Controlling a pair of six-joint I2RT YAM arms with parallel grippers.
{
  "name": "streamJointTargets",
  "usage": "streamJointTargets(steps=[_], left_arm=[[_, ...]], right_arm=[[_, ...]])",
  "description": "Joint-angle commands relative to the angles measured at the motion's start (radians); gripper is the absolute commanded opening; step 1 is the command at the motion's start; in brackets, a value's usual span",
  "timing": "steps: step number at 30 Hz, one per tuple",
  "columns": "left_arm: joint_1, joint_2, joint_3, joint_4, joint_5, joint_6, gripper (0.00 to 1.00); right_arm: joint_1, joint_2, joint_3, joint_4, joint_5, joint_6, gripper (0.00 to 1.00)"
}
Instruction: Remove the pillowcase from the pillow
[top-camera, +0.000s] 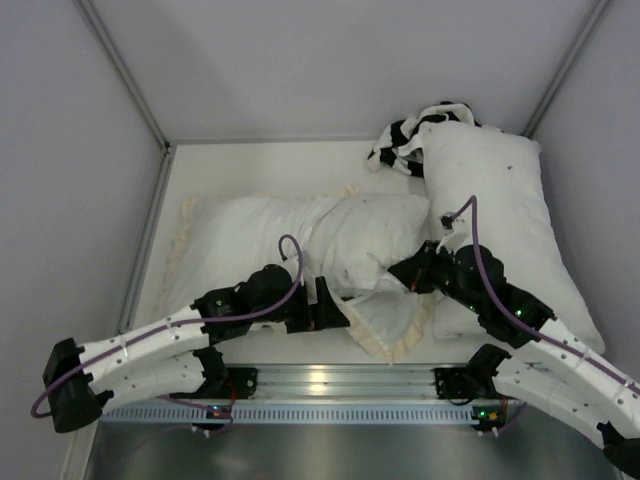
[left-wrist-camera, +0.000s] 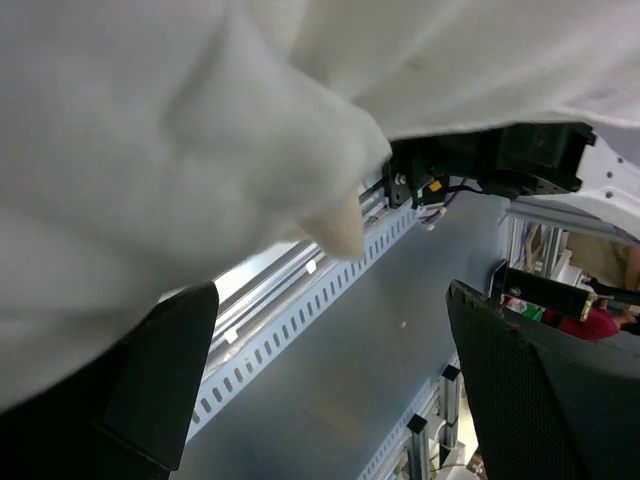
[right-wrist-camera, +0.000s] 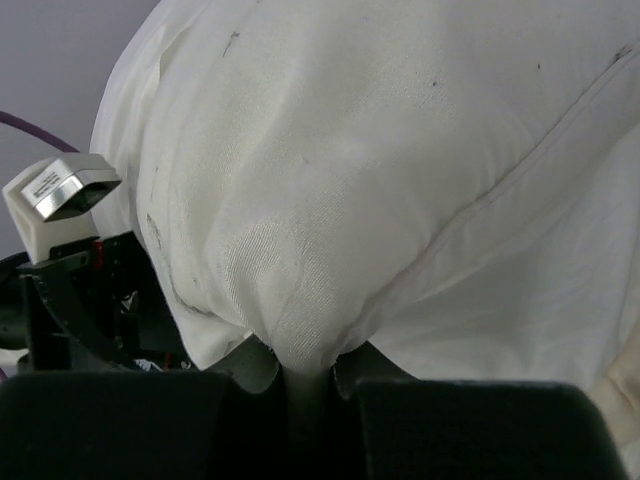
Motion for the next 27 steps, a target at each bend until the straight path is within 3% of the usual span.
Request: streamJointTargets(steps=[1,10,12,13,15,20,27], left_arm=[[-0.028,0.097,0.023,0.155,-0.024,-0.024,0.99],[-0.028,0.333,0.083,0.153,-0.222,-0.013,0.97],[-0.026,0.352,0.072,0.149,-0.269,-0.007,0.72],[-0.013,0.364,0.065,0.142,-0.279,-0.01,0.53],[0.014,0.363,0.016,0.142,-0.288,-0.041,0.0],[0.122,0.277,-0.108,0.182,-0.286,-0.079,0.0],[0.293,0.211,-0.113,0.071,-0.29,0.007,0.0]], right_arm=[[-0.005,-0.054,0.006,0.113,-0.034,0.024,0.0],[-0.005,-0.148,0.028,0.048,-0.109,0.044,0.0],[-0.005,-0.166,0.041,0.03,-0.104,0.043,0.0],[-0.005,-0.186,0.051,0.004,-0.098,0.041,0.0],[-0.005,-0.208,0.086,-0.032,-0.069,0.027,0.0],[-0.003,-0.284,0.17,-0.11,-0.024,-0.009,0.0],[-0.003,-0.369,0.337,-0.119,-0.098,-0.126,0.0]])
